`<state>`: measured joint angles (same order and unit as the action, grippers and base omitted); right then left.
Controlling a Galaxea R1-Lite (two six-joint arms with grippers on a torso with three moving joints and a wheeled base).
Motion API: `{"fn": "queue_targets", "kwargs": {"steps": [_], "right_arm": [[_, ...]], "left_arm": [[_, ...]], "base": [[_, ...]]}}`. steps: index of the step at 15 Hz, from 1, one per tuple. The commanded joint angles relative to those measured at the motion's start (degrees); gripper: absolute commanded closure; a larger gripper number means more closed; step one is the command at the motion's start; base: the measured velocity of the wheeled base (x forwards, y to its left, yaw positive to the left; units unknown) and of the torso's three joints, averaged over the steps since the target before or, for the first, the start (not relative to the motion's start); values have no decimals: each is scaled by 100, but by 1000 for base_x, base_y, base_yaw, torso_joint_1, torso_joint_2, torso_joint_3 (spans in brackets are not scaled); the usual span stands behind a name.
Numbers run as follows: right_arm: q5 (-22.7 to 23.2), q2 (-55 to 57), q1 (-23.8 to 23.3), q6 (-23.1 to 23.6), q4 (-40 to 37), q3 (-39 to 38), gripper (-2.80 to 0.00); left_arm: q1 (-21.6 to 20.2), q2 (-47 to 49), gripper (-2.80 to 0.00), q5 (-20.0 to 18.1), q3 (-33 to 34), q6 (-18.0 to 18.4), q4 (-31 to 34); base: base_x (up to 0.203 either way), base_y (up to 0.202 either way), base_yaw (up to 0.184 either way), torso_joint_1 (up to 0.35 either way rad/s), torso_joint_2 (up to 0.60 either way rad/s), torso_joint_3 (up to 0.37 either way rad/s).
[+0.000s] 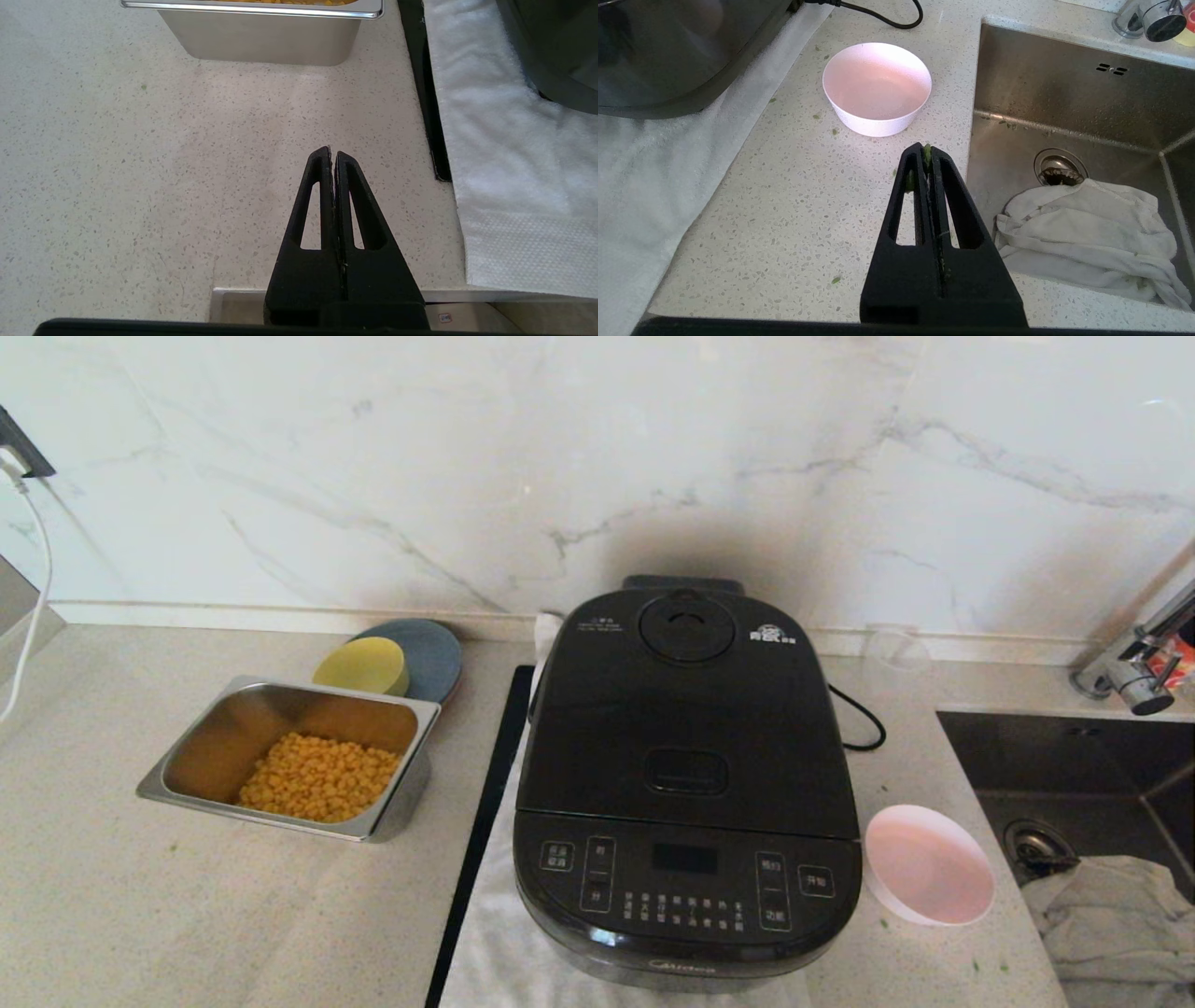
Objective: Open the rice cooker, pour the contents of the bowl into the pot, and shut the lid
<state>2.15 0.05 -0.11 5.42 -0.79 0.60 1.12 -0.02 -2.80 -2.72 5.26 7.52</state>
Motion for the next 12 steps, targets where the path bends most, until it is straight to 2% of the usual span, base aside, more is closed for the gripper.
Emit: {"fn": "queue_targets", "kwargs": {"steps": [1,12], "right_arm": [[5,13,2,2,-46,-25,0],[-30,22,2,-121,-123,2,0]], "left_arm": [[2,-6,0,-1,-1,4,4],[2,-6,0,-1,-1,2,4]], "base": [[0,0,0,0,0,0],[0,0,0,0,0,0]]}}
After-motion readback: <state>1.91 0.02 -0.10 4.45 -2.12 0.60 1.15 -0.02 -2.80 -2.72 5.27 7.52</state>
